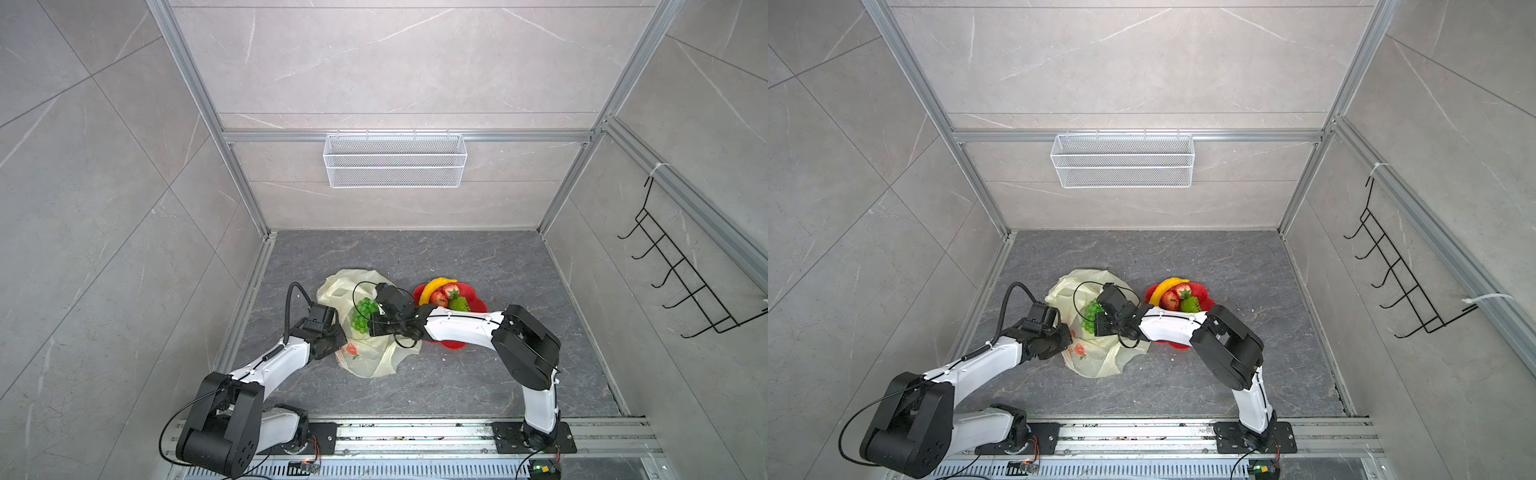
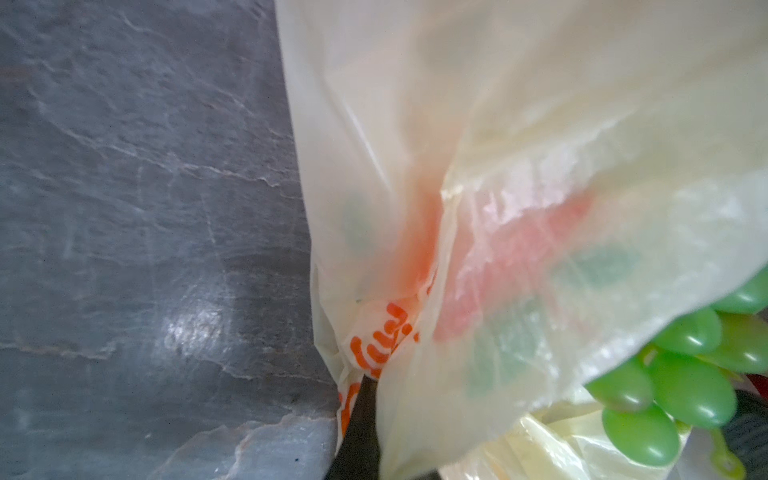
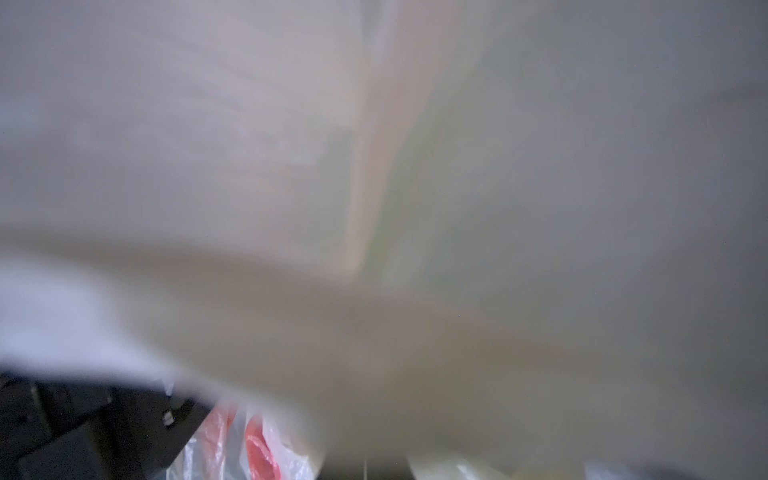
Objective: Take the fake fruits out of the plastic bag
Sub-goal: 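Close the right gripper on the green grapes inside the bag, then lift the green grapes out of the bag and carry them over the red bowl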
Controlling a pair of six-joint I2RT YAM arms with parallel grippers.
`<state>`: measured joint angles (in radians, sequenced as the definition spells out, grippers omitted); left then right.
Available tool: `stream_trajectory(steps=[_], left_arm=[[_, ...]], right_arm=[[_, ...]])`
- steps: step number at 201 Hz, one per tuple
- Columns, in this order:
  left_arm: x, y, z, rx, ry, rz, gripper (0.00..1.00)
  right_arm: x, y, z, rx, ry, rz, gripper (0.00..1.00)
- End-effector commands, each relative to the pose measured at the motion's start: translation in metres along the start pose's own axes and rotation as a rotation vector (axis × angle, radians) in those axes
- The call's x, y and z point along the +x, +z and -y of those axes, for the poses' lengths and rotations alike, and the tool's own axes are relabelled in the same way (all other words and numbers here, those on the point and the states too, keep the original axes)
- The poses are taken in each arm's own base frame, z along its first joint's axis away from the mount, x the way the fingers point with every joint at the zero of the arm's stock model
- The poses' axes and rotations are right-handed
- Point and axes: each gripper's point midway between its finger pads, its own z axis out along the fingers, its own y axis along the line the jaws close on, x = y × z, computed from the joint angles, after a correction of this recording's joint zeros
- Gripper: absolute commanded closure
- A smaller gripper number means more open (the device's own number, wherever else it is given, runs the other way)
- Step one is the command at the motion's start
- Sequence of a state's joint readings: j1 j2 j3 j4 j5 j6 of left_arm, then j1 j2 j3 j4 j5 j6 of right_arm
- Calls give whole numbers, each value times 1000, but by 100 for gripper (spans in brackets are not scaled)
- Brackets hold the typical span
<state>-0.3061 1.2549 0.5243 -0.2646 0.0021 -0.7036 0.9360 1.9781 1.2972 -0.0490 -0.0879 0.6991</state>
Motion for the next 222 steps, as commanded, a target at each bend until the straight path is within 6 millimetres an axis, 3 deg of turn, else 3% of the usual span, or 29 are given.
stream_trajectory(steps=[1,143,222], left_arm=[[1,1,0,-5,6,-3,98],[-1,3,-7,-52,-7,0,98],[-1,3,-9,-58,-10,3,98]], right_arm=[[-12,-27,-10,12,-43,45,100],[-48,-117,-41,-14,-147,147,100],[-81,-185,-53,-5,-181,268,100]])
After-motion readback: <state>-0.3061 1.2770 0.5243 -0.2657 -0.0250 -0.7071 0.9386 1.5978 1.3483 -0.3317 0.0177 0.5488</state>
